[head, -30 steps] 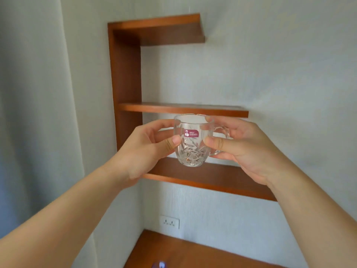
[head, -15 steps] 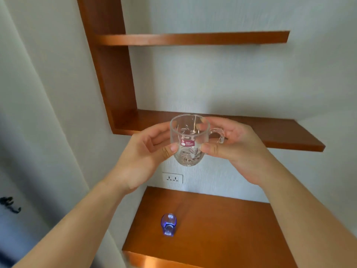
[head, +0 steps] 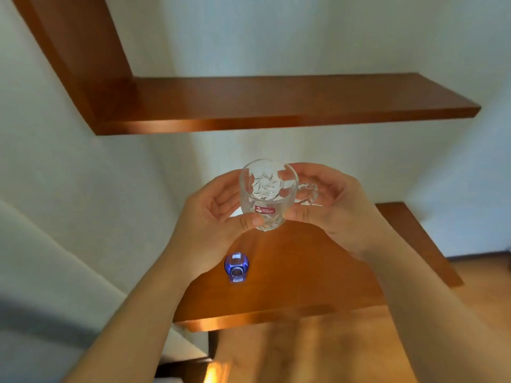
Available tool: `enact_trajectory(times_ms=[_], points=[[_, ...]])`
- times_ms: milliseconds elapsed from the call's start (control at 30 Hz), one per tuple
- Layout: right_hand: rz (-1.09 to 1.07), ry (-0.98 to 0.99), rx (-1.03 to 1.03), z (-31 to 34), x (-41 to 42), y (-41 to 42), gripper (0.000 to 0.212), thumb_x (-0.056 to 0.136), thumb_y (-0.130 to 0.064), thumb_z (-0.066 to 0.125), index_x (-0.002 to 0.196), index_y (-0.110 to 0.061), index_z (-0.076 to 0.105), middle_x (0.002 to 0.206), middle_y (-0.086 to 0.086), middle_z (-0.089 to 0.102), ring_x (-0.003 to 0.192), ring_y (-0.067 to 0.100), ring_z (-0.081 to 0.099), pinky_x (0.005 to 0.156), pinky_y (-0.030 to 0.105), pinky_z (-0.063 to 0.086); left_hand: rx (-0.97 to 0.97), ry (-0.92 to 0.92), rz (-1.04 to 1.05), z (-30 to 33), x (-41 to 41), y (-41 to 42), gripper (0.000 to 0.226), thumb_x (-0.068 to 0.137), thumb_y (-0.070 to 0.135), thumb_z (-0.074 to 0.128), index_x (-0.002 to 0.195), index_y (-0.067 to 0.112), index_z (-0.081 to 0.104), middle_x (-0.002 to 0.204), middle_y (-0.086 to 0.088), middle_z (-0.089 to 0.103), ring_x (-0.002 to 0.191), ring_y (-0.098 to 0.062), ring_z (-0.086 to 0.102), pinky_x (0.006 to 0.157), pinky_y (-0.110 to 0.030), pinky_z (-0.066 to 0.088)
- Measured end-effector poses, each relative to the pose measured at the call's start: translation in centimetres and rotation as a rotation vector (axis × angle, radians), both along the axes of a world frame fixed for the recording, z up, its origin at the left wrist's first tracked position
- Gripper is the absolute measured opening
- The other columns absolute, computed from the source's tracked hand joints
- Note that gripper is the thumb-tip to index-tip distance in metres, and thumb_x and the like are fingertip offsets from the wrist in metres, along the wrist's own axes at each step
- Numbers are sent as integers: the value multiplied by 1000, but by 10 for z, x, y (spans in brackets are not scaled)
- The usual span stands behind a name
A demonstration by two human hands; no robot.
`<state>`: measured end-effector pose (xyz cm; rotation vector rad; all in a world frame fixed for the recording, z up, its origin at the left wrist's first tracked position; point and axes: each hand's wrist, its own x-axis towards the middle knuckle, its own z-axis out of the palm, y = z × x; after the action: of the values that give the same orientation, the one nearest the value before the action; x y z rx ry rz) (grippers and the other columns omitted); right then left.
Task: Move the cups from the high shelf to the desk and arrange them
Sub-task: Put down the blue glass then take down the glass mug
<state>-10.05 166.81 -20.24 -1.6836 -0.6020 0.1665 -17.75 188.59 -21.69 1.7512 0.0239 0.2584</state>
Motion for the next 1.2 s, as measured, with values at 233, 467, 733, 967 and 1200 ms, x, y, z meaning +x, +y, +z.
enact_trajectory(times_ms=[233, 467, 733, 967, 1200], points=[[-15, 91, -75, -49, 0, -3, 59, 77, -8, 89, 130, -21, 67, 125, -5, 74, 118, 18, 69, 100, 48, 57, -20, 102, 7, -62, 8, -3, 71, 71, 23, 91, 132, 41, 61, 134, 19, 70, 129, -5, 63, 111, -47, 50], [34, 125, -157, -117, 11, -7, 59, 76, -16, 91, 129, -27, 66, 122, -11, 74, 113, 11, 71, 99, 37, 58, -37, 201, 46, -132, 8, -19, 75, 71, 21, 88, 139, 32, 56, 137, 13, 68, 133, -12, 61, 110, -52, 51], [97, 196, -225, -188, 30, -35, 63, 74, -19, 91, 130, -35, 65, 128, -14, 70, 121, 10, 66, 105, 46, 53, 56, 232, 63, -203, 15, -47, 70, 80, 11, 86, 136, 40, 55, 131, 25, 66, 129, 0, 59, 106, -24, 51], [120, 184, -316, -235, 49, -49, 63, 77, -21, 89, 133, -35, 61, 133, -17, 67, 125, 7, 63, 107, 42, 52, 67, 276, 91, -248, 28, -68, 72, 85, 4, 79, 145, 34, 56, 138, 21, 66, 136, -4, 55, 115, -37, 47], [129, 166, -316, -269, 68, -49, 61, 79, -18, 88, 132, -33, 62, 130, -20, 68, 123, 3, 63, 101, 27, 52, 48, 269, 98, -272, 47, -74, 72, 84, 1, 78, 144, 35, 56, 138, 20, 66, 137, -6, 56, 115, -41, 46]])
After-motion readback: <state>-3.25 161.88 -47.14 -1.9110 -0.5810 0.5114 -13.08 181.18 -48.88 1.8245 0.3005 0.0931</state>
